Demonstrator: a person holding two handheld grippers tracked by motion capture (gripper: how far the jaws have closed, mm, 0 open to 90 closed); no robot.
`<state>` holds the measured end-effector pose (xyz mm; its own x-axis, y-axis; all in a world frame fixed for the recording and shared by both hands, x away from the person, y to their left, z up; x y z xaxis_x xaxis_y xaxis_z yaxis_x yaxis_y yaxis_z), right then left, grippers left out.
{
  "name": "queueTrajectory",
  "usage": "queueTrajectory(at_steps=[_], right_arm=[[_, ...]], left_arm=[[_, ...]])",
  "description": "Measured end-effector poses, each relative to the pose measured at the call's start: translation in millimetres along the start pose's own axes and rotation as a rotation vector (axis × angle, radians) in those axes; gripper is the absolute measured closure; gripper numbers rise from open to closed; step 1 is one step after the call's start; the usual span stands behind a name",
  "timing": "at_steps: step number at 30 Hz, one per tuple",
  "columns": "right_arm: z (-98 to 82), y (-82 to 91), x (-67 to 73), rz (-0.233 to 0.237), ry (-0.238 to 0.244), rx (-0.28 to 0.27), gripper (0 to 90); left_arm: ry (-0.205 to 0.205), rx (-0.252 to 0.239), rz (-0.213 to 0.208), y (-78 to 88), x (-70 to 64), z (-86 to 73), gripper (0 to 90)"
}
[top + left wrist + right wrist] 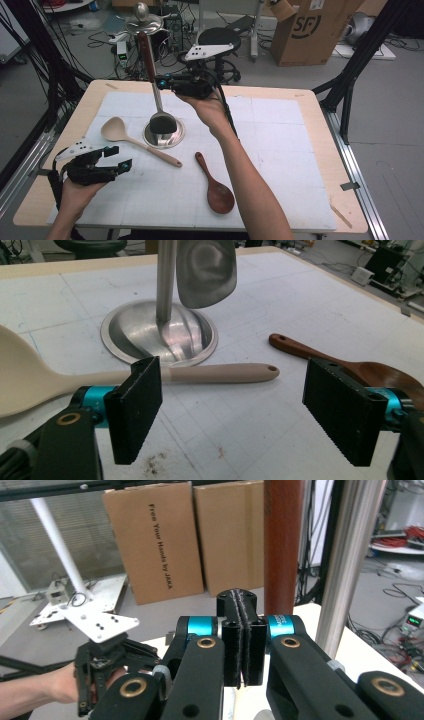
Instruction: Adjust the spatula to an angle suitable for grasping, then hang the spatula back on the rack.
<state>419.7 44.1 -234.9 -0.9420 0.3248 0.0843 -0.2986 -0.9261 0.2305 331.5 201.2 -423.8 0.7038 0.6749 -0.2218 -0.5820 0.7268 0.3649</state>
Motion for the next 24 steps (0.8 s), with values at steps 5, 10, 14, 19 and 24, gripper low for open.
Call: queueTrajectory(at_steps=[5, 10, 14, 19, 24], right_arm=[[9.7, 6.7, 0.6, 0.016, 0.015, -0.008, 89.2], [16.8, 11.4, -1.1, 0.010, 0.023, -0.012, 89.2], [21.9, 13.2, -3.6, 0.003, 0.022, -0.015, 89.2], [32.5, 13.0, -3.3, 0.006, 0.035, -0.020, 89.2], [42.8, 12.0, -3.7, 0.002, 0.047, -0.028, 89.2]], left_arm=[[0.002, 0.001, 0.005, -0.1, 0.5, -0.1, 22.8], [-0.002, 0.003, 0.005, -0.2, 0.9, -0.3, 22.7], [-0.001, 0.006, 0.005, -0.9, 0.3, -0.7, 22.6], [-0.002, 0.004, 0.006, -1.2, 1.2, -0.5, 22.6], [-0.002, 0.005, 0.005, -1.3, 1.5, -0.7, 22.6]])
Point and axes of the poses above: each handheld gripper's, and its own axes: y roughly backward along the jaws, z roughly out of its top, x roughly to its left, the point moved 10 cm from there along -y, roughly forward along the jaws, and after that the axes turned 5 degrees about -z, right-handed, at the moved point
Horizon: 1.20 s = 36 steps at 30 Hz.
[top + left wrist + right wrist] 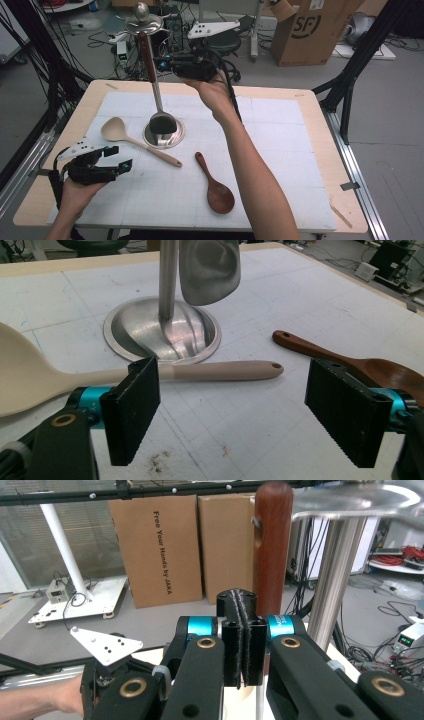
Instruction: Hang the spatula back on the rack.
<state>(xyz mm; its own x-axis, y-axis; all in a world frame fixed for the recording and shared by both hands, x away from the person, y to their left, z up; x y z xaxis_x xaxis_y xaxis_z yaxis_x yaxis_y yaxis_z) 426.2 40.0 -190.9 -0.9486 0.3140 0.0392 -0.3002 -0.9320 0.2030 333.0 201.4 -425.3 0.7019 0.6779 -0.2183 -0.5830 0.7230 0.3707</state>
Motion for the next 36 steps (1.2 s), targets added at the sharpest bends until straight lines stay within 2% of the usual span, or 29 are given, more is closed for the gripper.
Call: queueTrajectory(at_steps=[6, 17, 27, 36], right_arm=[[8.8, -2.1, -0.6, -0.012, 0.021, 0.000, 89.2], [19.4, -9.5, -7.3, -0.038, 0.011, -0.011, 89.2], [20.3, -10.3, -15.1, -0.065, 0.006, -0.030, 89.3], [20.2, -14.9, -15.7, -0.064, 0.003, -0.030, 89.2]], left_arm=[[-0.005, 0.008, -0.004, -1.9, -0.4, -0.7, 22.6], [-0.002, -0.001, -0.001, -0.1, -0.9, 0.6, 22.7], [-0.004, -0.005, -0.001, 0.4, -0.9, 1.2, 22.7], [-0.003, -0.008, -0.003, 0.9, -1.0, 1.8, 22.6]])
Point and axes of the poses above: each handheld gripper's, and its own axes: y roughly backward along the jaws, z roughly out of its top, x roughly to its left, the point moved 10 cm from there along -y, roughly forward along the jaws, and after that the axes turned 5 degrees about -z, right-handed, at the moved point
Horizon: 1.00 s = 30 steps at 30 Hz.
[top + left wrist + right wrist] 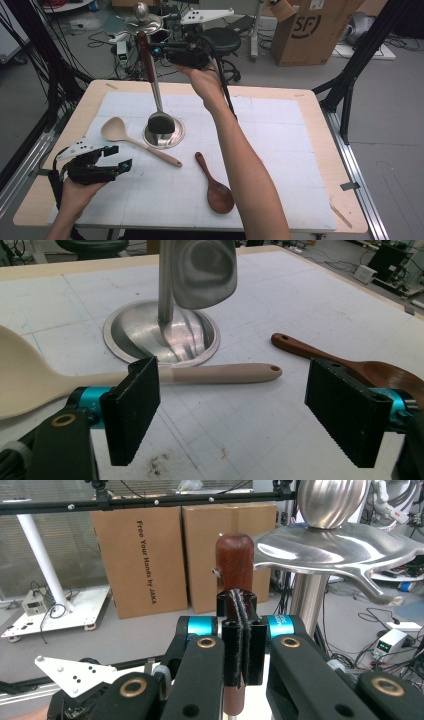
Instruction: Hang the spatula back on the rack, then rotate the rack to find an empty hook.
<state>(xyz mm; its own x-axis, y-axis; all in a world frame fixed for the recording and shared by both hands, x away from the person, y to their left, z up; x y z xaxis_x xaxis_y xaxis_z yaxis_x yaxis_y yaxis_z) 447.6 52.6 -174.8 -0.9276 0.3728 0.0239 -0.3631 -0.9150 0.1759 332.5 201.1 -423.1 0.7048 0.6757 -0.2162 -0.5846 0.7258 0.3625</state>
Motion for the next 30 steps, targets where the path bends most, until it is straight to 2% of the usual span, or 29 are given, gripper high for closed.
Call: queueTrajectory(at_steps=[18, 30], right_arm=[[5.0, -1.5, -1.7, 0.007, -0.009, -0.023, 89.3], [7.7, -15.2, 5.8, 0.019, 0.005, -0.015, 89.3]], left_arm=[[-0.005, 0.001, 0.000, -1.0, 1.4, -0.2, 22.7], [-0.002, -0.003, 0.001, 0.5, 2.3, 0.5, 22.6]])
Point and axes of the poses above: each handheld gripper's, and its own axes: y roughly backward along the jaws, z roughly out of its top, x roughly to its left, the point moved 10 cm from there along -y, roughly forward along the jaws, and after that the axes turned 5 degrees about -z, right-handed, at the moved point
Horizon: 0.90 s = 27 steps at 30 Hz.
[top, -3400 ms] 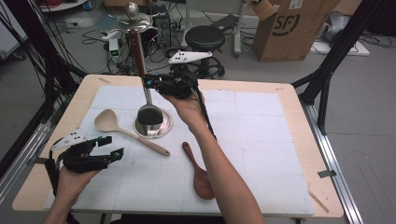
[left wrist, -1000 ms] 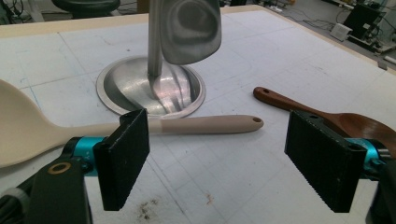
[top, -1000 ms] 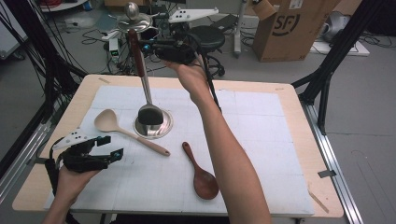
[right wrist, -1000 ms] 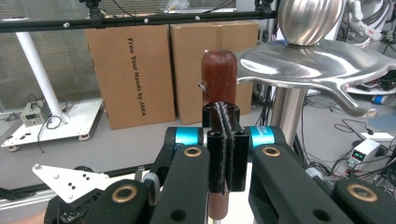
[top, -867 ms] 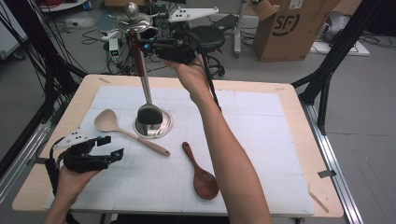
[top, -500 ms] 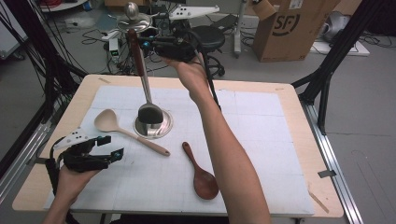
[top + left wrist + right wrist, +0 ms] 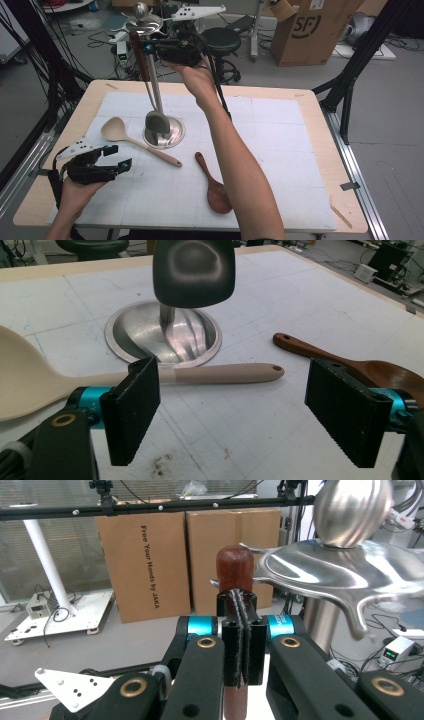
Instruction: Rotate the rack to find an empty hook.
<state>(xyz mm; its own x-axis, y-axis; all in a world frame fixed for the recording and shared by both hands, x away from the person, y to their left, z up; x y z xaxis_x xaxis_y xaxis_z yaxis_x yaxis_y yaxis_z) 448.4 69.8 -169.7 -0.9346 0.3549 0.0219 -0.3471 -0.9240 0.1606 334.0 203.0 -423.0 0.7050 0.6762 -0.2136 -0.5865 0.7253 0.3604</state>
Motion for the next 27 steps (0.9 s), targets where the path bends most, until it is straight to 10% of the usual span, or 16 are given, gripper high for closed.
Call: queueTrajectory(at_steps=[27], right_arm=[[-7.8, 32.9, -11.1, -0.017, 0.001, 0.010, 89.3]], left_arm=[[-0.008, 0.013, 0.005, 0.0, -1.0, -1.3, 22.6]])
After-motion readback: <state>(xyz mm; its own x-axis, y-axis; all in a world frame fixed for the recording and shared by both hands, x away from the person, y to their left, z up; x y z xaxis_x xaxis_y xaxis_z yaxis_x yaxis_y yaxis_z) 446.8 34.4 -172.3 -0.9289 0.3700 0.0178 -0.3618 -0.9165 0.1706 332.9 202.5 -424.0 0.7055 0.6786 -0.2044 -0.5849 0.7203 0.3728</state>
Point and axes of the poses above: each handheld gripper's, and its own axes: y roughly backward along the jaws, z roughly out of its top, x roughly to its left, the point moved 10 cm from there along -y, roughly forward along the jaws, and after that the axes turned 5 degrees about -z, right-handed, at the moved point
